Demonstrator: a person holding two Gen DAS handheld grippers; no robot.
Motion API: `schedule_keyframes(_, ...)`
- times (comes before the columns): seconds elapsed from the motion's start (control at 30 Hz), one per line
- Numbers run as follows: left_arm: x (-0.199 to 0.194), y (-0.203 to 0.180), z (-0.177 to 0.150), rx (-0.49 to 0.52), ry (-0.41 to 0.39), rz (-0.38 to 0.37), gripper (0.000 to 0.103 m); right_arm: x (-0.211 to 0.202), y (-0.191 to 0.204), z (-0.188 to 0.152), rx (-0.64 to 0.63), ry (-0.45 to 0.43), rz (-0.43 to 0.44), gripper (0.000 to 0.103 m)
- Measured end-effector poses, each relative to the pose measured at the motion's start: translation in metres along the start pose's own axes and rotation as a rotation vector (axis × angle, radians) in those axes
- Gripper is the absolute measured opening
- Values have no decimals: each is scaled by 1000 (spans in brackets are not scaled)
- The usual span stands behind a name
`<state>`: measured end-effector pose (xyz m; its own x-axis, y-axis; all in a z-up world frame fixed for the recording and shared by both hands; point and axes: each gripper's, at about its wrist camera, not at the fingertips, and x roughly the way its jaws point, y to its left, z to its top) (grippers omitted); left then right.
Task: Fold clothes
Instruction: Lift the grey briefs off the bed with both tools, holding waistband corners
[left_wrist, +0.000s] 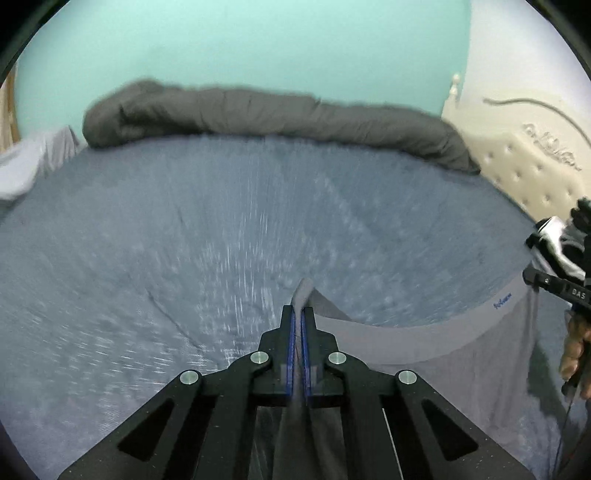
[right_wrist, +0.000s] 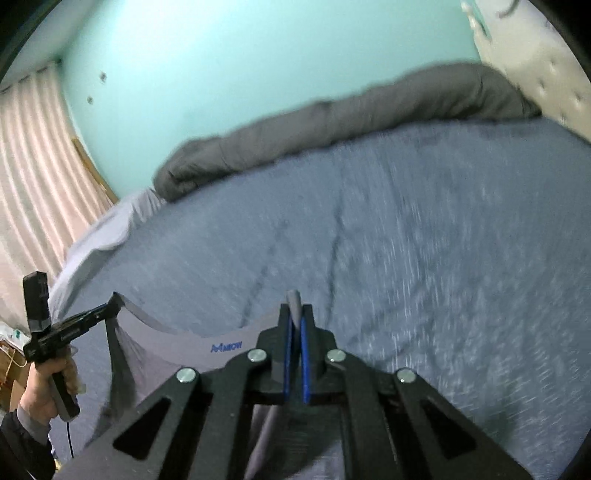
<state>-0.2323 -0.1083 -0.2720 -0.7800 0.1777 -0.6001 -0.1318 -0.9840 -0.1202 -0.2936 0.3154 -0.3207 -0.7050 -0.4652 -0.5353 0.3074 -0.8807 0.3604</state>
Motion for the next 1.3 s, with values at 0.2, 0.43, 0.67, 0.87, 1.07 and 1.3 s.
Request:
schedule_keyframes(0.2,-105,-18,7,-45,-159,-17,3,-77,32,4,-29,-117,25,3)
schedule_keyframes(0.43,-199,-49,22,24,-251,-15,3,-169,70,21,-86,-228,36,3)
schedule_keyframes(0.67,-262,-62,36,3,-321,-27,3,-245,108,54,-218,-287,13,3)
schedule_keyframes(0.87,-291,-74,36,-4,-345,-31,3,-277,119,57,-250,-305,6,3)
schedule_keyframes(1.07,-285,-77,34,-12,-308,-26,3,-283,120,53,-269,-299,-2,3)
schedule_keyframes(1.3,-188,-70,16,-37,-148,15,3,-198,73,40,-205,-152,-65,3)
